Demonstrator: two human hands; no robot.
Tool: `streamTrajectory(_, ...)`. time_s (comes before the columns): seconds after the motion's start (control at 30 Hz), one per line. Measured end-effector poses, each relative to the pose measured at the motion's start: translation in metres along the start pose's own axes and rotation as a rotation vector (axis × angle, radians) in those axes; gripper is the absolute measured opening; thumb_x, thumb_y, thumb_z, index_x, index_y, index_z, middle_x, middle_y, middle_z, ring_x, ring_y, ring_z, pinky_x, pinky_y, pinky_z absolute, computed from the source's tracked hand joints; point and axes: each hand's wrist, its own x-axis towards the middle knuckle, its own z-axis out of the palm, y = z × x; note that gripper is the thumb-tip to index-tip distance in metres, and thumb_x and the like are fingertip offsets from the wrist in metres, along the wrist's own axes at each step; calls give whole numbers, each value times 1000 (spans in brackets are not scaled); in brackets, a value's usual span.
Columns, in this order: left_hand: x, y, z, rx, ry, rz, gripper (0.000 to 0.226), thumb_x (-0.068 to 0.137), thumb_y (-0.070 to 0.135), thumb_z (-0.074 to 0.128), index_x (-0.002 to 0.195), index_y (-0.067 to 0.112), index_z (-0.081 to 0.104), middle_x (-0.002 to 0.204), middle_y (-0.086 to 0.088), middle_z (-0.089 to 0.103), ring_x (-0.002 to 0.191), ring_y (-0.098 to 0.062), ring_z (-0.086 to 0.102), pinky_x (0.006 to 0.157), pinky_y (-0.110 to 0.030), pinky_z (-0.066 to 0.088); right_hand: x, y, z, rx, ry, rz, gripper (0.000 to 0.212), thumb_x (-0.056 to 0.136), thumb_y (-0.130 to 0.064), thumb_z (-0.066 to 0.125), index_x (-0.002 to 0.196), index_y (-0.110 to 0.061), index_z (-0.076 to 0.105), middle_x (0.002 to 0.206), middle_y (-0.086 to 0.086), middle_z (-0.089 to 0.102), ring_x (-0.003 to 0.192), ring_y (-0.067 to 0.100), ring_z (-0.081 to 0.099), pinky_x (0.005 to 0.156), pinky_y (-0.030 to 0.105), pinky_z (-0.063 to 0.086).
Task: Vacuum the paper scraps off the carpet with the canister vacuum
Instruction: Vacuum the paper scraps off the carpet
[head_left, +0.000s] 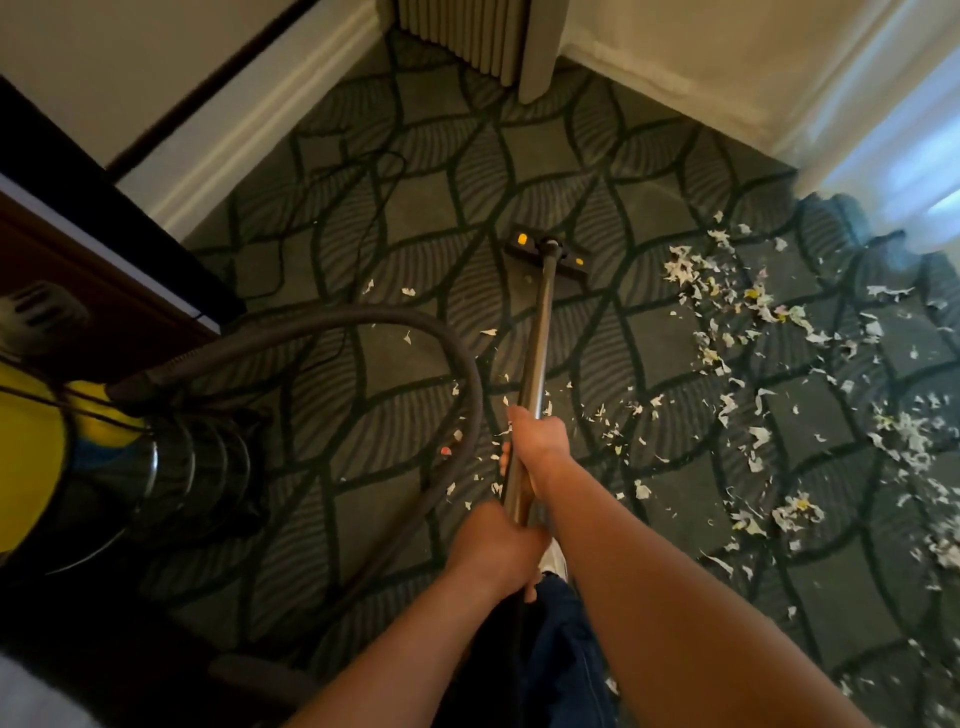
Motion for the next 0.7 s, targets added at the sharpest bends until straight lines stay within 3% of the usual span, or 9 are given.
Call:
streamTrajectory(0.1, 17, 20, 12, -69, 8, -87, 17, 85, 16, 60, 70, 8, 62, 52, -7, 58, 45, -23, 55, 59, -32, 52, 20, -15, -7, -109, -73, 45, 34, 95, -30, 55, 111, -1, 56, 78, 12, 61, 65, 25, 60, 73, 43, 59)
streamTrajectory(0.23, 20, 28, 41, -141, -22, -179, 12, 86, 13, 59, 82, 2, 63, 50, -5, 56, 39, -16, 52, 50, -27, 49, 31, -16, -32, -250, -132, 118, 23, 100, -28, 49, 97, -6, 51, 79, 10, 59, 62, 19, 56, 70, 36, 56)
streamTrajectory(0.33, 11, 38, 61, -191, 8, -160, 11, 86, 12, 58, 80, 3, 61, 53, -6, 54, 38, -14, 49, 44, -24, 45, 34, -14, -48, -281, -89, 89, 22, 98, -27, 50, 87, -8, 51, 73, 9, 60, 59, 20, 57, 72, 39, 57)
streamTrajectory(0.43, 5, 43, 74, -182, 70, -131, 15, 84, 11, 56, 69, 8, 57, 47, -3, 53, 38, -17, 51, 45, -27, 48, 33, -13, -59, -264, -66, 38, 27, 94, -30, 54, 95, -4, 59, 68, 8, 61, 58, 23, 58, 70, 42, 57)
streamTrajectory(0.57, -6, 30, 96, -144, 83, -144, 3, 83, 11, 56, 82, 8, 56, 46, 3, 54, 39, -16, 53, 47, -28, 50, 23, 4, -77, -295, -89, 74, 30, 96, -32, 53, 103, -4, 58, 77, 9, 62, 63, 22, 59, 78, 44, 60)
streamTrajectory(0.7, -10, 26, 112, -172, 45, -153, 8, 82, 11, 57, 87, 5, 59, 49, -1, 55, 41, -16, 54, 48, -28, 51, 23, 14, -95, -301, -133, 103, 28, 97, -30, 53, 106, -4, 56, 79, 9, 61, 65, 21, 59, 80, 43, 59)
